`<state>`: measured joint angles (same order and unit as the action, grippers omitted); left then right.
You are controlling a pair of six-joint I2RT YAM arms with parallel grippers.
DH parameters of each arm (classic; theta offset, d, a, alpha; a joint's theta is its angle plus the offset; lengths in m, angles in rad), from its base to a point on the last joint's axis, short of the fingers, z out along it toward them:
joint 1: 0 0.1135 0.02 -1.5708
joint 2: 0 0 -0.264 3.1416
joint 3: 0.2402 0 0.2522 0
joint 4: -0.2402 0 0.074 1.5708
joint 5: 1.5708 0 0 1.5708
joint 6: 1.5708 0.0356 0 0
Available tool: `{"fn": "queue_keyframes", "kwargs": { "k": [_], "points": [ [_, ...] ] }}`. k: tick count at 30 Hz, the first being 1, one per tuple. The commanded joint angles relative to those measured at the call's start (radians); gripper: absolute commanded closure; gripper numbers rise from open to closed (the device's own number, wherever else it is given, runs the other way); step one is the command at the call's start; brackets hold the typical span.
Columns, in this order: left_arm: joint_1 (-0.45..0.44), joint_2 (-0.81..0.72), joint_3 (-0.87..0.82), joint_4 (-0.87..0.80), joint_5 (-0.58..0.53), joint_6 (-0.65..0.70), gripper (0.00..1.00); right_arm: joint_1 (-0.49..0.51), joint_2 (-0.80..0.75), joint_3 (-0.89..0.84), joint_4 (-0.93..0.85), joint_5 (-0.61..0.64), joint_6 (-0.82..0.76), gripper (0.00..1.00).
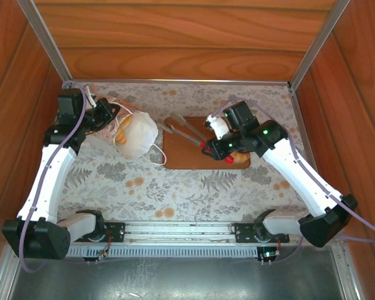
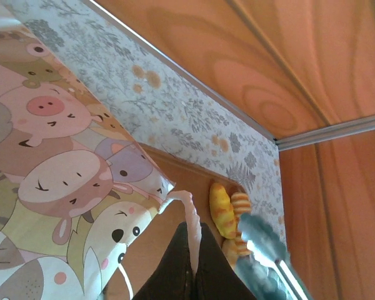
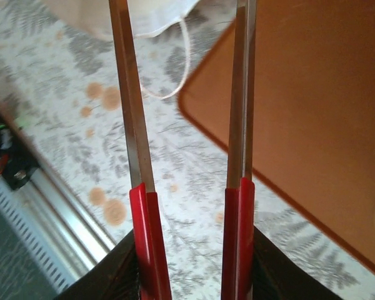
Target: Take the fake bread out of the paper bag
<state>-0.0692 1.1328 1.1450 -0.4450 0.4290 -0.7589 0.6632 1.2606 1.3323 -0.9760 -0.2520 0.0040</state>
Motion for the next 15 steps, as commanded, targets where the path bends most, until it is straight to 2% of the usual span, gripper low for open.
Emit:
{"fn": "queue_keyframes", "kwargs": {
  "k": [1,4,10,13,15],
  "points": [
    [0.012,-0.018,-0.008,-0.023,-0.039,0.036,1.00,0.033,-0.059,-0.071,0.090,-0.135,-0.013,0.61],
    [0.024,-0.002,0.012,-0.058,-0.040,0.045,1.00,0.055,-0.084,-0.152,0.155,-0.185,0.001,0.61],
    [0.023,0.005,0.018,-0.058,-0.013,0.079,1.00,0.132,0.003,-0.159,0.180,-0.156,0.008,0.62],
    [0.023,0.004,0.015,-0.058,-0.014,0.066,1.00,0.209,0.082,-0.124,0.190,-0.032,-0.006,0.62],
    [0.024,0.010,0.018,-0.059,-0.009,0.062,1.00,0.280,0.154,-0.074,0.182,0.156,-0.023,0.62]
  ]
}}
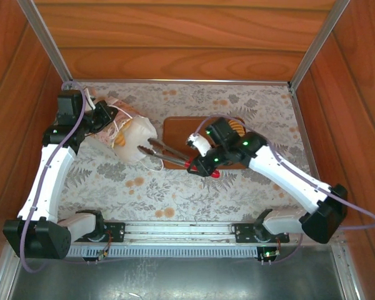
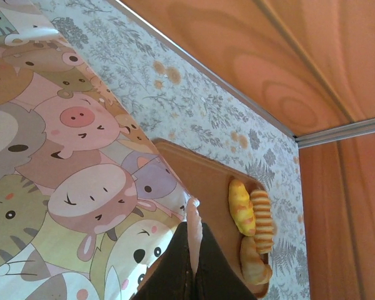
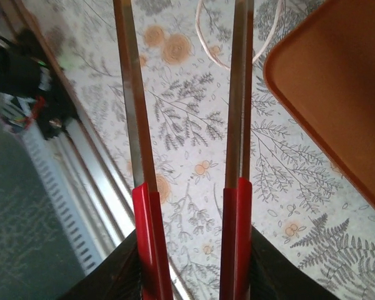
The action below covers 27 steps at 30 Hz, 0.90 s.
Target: Take the fake bread out of the paper bag
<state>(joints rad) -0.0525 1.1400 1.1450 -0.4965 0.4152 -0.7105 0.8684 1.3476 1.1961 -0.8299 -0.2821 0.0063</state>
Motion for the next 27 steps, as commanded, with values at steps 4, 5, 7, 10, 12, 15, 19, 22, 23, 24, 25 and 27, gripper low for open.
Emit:
{"fn": "queue_keyframes", "kwargs": {
  "k": [4,5,7,10,12,15,19,22,23,24,25,27],
  "points": [
    [0.007,0.001,0.016,-0.007,-0.009,0.005,1.00,0.128,0.204,0.153,0.059,0.350,-0.025,0.62],
    [0.007,0.001,0.018,-0.006,-0.009,0.003,1.00,0.139,0.224,0.169,0.068,0.367,-0.028,0.62],
    [0.007,0.007,0.023,-0.005,-0.002,0.004,1.00,0.166,0.258,0.186,0.112,0.411,-0.045,0.61],
    [0.007,0.013,0.033,-0.005,0.000,-0.001,1.00,0.201,0.306,0.214,0.163,0.446,-0.060,0.61],
    [0.008,0.015,0.037,-0.004,0.005,-0.001,1.00,0.219,0.382,0.247,0.169,0.496,-0.057,0.60],
    [0.007,0.015,0.035,-0.002,0.011,0.000,1.00,0.227,0.456,0.315,0.155,0.531,-0.043,0.60],
    [0.007,0.011,0.035,-0.002,0.017,0.004,1.00,0.233,0.519,0.387,0.155,0.546,-0.028,0.59],
    [0.008,0.006,0.035,0.001,0.018,0.005,1.00,0.237,0.552,0.422,0.157,0.556,-0.023,0.57],
    [0.008,0.005,0.035,0.002,0.019,0.002,1.00,0.238,0.562,0.433,0.154,0.560,-0.023,0.57],
    [0.007,0.003,0.033,0.003,0.019,0.000,1.00,0.242,0.574,0.444,0.149,0.559,-0.028,0.57],
    [0.007,0.002,0.034,0.004,0.018,0.001,1.00,0.243,0.584,0.452,0.149,0.560,-0.033,0.57],
    [0.008,-0.003,0.034,0.006,0.012,-0.001,1.00,0.249,0.601,0.462,0.149,0.557,-0.045,0.57]
  ]
}}
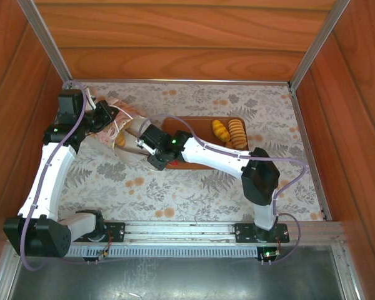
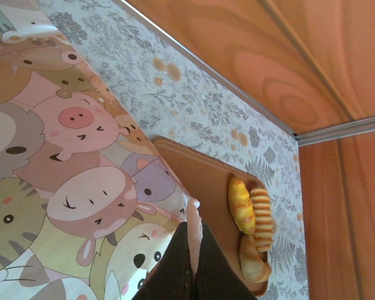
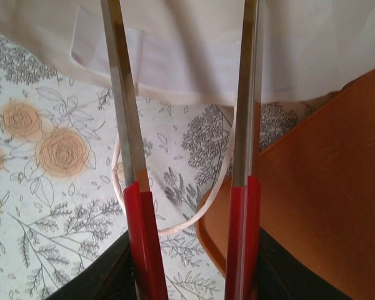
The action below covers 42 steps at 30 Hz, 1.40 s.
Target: Take the fake bread out of the paper bag
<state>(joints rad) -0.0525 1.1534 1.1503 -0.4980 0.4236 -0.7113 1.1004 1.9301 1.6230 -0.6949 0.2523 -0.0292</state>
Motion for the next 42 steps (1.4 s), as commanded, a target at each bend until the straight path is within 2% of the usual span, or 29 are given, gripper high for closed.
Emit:
{"fn": "queue_keyframes", "kwargs": {
  "k": [1,7,19,25,36,42],
  "points": [
    [0.007,-0.017,0.028,0.007,0.004,-0.002,1.00,0.021,0.030,0.046,0.012,0.025,-0.014,0.57],
    [0.007,-0.035,0.015,0.011,-0.001,-0.011,1.00,0.038,0.078,0.104,-0.003,0.110,-0.002,0.57],
    [0.008,-0.047,0.011,0.024,-0.009,-0.019,1.00,0.067,0.129,0.154,-0.006,0.176,0.042,0.61],
    [0.007,-0.049,0.000,0.029,-0.008,-0.022,1.00,0.066,0.096,0.142,-0.024,0.167,0.059,0.67],
    [0.008,-0.066,-0.027,0.041,-0.020,-0.034,1.00,0.064,0.025,0.115,-0.082,0.128,0.112,0.68],
    [0.008,-0.066,-0.032,0.045,-0.018,-0.036,1.00,0.037,-0.040,0.074,-0.118,0.034,0.157,0.68]
  ]
}}
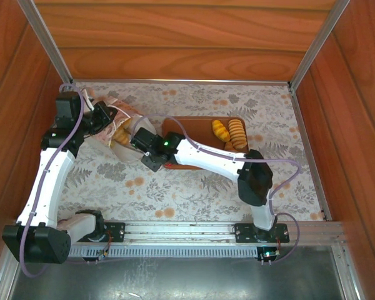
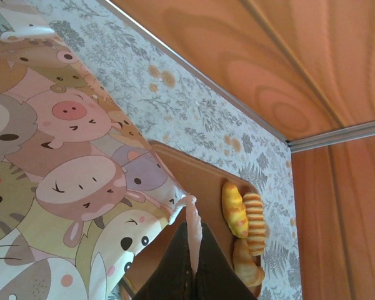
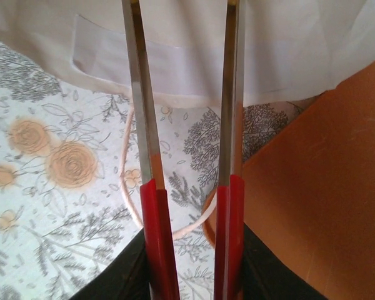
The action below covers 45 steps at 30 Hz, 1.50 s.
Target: Take the fake bread out of the paper bag
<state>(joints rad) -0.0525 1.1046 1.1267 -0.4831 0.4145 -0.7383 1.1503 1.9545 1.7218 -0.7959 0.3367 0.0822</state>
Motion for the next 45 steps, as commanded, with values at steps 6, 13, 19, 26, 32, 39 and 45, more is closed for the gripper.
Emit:
{"fn": "queue_keyframes", "kwargs": {
  "k": [6,13,19,26,32,39,45],
  "points": [
    [0.008,-0.019,-0.010,0.035,-0.004,-0.011,1.00,-0.045,-0.117,-0.076,-0.057,-0.129,0.069,0.68],
    [0.008,-0.025,-0.022,0.041,0.001,-0.014,1.00,-0.065,-0.185,-0.101,-0.141,-0.191,0.074,0.68],
    [0.007,-0.028,-0.022,0.062,0.003,-0.035,1.00,-0.070,-0.320,-0.163,-0.226,-0.238,0.089,0.70],
    [0.007,-0.024,-0.010,0.080,-0.018,-0.034,1.00,-0.111,-0.522,-0.287,-0.311,-0.281,0.113,0.69],
    [0.007,-0.025,-0.016,0.105,-0.039,-0.052,1.00,-0.187,-0.652,-0.374,-0.411,-0.227,0.178,0.69],
    [0.007,-0.024,-0.022,0.134,-0.066,-0.061,1.00,-0.263,-0.736,-0.447,-0.488,-0.214,0.223,0.69],
    [0.007,-0.031,-0.037,0.139,-0.062,-0.068,1.00,-0.343,-0.702,-0.447,-0.570,-0.166,0.246,0.69]
  ]
}}
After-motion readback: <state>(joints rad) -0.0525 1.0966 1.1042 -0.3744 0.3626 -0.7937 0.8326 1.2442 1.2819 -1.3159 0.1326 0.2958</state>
